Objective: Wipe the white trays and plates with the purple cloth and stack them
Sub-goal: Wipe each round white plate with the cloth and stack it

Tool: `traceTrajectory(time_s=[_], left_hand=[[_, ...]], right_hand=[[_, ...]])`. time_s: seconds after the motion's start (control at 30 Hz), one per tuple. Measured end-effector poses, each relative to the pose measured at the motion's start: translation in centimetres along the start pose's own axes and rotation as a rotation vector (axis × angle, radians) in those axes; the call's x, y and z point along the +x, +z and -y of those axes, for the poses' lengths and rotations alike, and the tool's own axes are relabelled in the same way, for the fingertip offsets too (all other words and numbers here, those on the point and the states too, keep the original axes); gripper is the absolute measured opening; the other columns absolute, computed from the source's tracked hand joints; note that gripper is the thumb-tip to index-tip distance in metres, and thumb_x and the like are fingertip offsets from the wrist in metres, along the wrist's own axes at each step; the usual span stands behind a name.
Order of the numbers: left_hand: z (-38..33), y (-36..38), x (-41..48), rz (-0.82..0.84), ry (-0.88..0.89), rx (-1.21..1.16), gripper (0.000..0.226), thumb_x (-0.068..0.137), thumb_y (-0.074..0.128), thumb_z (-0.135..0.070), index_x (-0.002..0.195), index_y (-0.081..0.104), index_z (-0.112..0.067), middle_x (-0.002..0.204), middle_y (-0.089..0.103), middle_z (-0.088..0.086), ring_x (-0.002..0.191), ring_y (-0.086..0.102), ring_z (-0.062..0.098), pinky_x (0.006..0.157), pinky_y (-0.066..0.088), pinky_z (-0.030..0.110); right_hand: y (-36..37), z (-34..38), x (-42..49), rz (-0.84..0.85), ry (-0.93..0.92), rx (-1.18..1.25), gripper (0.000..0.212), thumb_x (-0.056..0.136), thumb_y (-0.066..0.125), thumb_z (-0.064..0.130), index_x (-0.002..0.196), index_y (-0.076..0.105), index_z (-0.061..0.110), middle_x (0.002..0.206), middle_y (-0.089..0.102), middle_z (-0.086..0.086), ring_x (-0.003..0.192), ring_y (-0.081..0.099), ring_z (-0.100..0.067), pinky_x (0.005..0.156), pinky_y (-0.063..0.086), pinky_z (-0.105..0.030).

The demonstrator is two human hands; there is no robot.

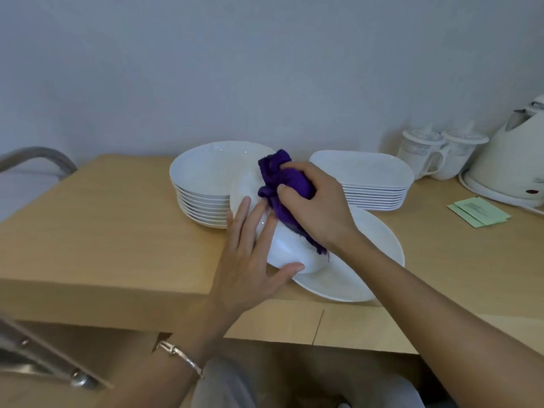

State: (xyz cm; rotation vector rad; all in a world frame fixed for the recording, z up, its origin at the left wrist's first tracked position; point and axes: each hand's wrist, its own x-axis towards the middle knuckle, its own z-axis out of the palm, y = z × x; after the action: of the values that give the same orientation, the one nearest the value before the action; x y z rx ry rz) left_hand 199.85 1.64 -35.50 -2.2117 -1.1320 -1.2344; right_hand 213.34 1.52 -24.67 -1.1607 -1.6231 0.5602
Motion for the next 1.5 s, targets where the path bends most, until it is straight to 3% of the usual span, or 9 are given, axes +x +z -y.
traceTrajectory(time_s=[0.23, 0.47, 0.6, 0.9, 1.07, 1.13, 1.2, 1.33, 1.5], left_hand=[[0.1, -0.1, -0.1, -0.002, 0.013, 0.049, 0.073, 0.09, 0.048, -0.06, 0.134, 0.038, -0.003, 0.143, 0.036, 0.019, 0.139, 0.025, 0.038, 0.113, 0.022, 0.059], [-0.1, -0.2, -0.2, 0.022, 0.014, 0.069, 0.075, 0.09, 0.046, -0.06, 0.137, 0.035, -0.002, 0.142, 0.041, 0.025, 0.139, 0.025, 0.041, 0.115, 0.018, 0.056], [-0.1, -0.2, -0.2, 0.028, 0.01, 0.057, 0.076, 0.09, 0.045, -0.06, 0.137, 0.035, -0.002, 0.143, 0.041, 0.025, 0.139, 0.024, 0.041, 0.115, 0.017, 0.057], [-0.2, -0.6, -0.2, 0.06, -0.012, 0.038, 0.076, 0.092, 0.038, -0.063, 0.138, 0.032, -0.003, 0.145, 0.038, 0.024, 0.14, 0.02, 0.039, 0.115, 0.014, 0.053], [-0.3, -1.0, -0.1, 0.122, -0.075, -0.029, 0.078, 0.091, 0.04, -0.062, 0.143, 0.025, -0.006, 0.15, 0.031, 0.022, 0.143, 0.014, 0.035, 0.115, 0.013, 0.053], [-0.3, -1.7, 0.0, 0.15, -0.119, -0.119, 0.081, 0.089, 0.043, -0.055, 0.147, 0.014, -0.007, 0.154, 0.021, 0.019, 0.146, 0.007, 0.028, 0.117, 0.012, 0.052], [-0.5, -2.7, 0.1, 0.168, -0.17, -0.246, 0.083, 0.089, 0.044, -0.047, 0.15, 0.004, -0.006, 0.156, 0.011, 0.013, 0.146, 0.002, 0.018, 0.118, 0.011, 0.046], [-0.7, -4.5, 0.4, 0.152, -0.309, -0.559, 0.076, 0.092, 0.041, -0.04, 0.148, -0.004, -0.015, 0.16, 0.003, 0.006, 0.148, 0.006, 0.014, 0.119, 0.014, 0.029], [-0.6, -5.3, 1.0, 0.04, -0.38, -0.78, 0.076, 0.093, 0.043, -0.034, 0.15, 0.0, -0.007, 0.159, 0.009, -0.005, 0.146, 0.014, 0.01, 0.116, 0.024, 0.035]], right_hand=[[3.2, 3.3, 6.3, 0.295, -0.142, -0.332, 0.027, 0.079, 0.063, 0.027, 0.104, 0.066, 0.019, 0.097, 0.066, 0.006, 0.089, 0.059, -0.012, 0.081, 0.05, -0.028], [-0.1, -1.5, 9.4, 0.075, 0.165, -0.15, 0.017, 0.08, 0.061, 0.029, 0.089, 0.066, 0.015, 0.074, 0.063, 0.007, 0.068, 0.057, -0.01, 0.063, 0.044, -0.022], [-2.6, -4.8, 7.1, -0.053, 0.285, -0.035, 0.014, 0.082, 0.059, 0.023, 0.094, 0.064, 0.018, 0.077, 0.062, 0.007, 0.072, 0.058, -0.011, 0.069, 0.048, -0.026], [-4.5, -5.2, -2.2, -0.052, 0.295, 0.056, 0.006, 0.088, 0.051, 0.011, 0.094, 0.05, 0.014, 0.076, 0.063, 0.001, 0.062, 0.062, -0.004, 0.059, 0.05, -0.023], [-4.4, -5.3, -6.2, 0.184, 0.285, -0.076, 0.061, 0.068, 0.069, 0.035, 0.124, 0.044, 0.025, 0.125, 0.053, -0.001, 0.106, 0.057, -0.011, 0.086, 0.05, -0.028], [-4.6, -4.7, -7.2, 0.294, 0.235, -0.225, 0.088, 0.07, 0.076, 0.032, 0.143, 0.027, 0.031, 0.14, 0.032, 0.011, 0.12, 0.039, -0.003, 0.097, 0.034, -0.01], [-4.3, -4.0, -7.6, 0.313, 0.064, -0.389, 0.091, 0.075, 0.077, 0.028, 0.148, 0.024, 0.027, 0.143, 0.026, 0.009, 0.125, 0.029, -0.001, 0.093, 0.019, 0.004], [-1.6, -2.0, -6.3, 0.229, -0.187, -0.464, 0.082, 0.072, 0.08, 0.034, 0.143, 0.04, 0.02, 0.144, 0.039, 0.0, 0.127, 0.037, -0.014, 0.1, 0.026, -0.015], [2.6, 0.9, -2.3, 0.151, -0.261, -0.479, 0.075, 0.075, 0.074, 0.035, 0.14, 0.042, 0.02, 0.143, 0.042, 0.0, 0.122, 0.04, -0.02, 0.094, 0.036, -0.024]])
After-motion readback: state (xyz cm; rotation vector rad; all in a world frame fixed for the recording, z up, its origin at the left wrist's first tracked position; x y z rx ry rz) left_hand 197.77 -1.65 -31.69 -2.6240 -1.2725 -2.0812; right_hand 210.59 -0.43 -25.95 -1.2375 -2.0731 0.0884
